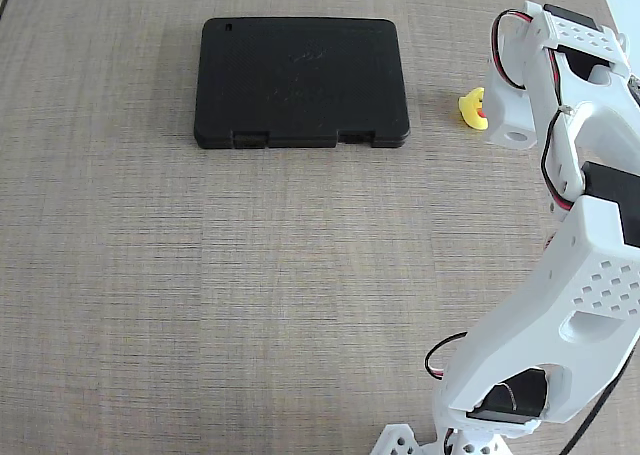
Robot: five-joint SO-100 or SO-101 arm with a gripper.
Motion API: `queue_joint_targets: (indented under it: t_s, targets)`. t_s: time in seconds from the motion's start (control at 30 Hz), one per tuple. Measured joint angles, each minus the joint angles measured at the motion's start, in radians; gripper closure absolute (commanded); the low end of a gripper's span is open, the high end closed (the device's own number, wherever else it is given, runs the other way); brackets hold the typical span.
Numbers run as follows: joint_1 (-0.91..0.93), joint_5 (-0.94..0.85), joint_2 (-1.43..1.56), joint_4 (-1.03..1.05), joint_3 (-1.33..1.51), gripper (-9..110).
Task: Grasp a duck and put it on the black surface.
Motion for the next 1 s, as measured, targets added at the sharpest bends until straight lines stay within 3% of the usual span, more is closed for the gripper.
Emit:
queue_joint_targets:
  t_s: [0.83, 1.0]
  targets:
    - [-0.037, 0.0, -0.124, 0.0, -0.124, 80]
    - [-0.037, 0.0, -0.127, 0.0, -0.124, 88]
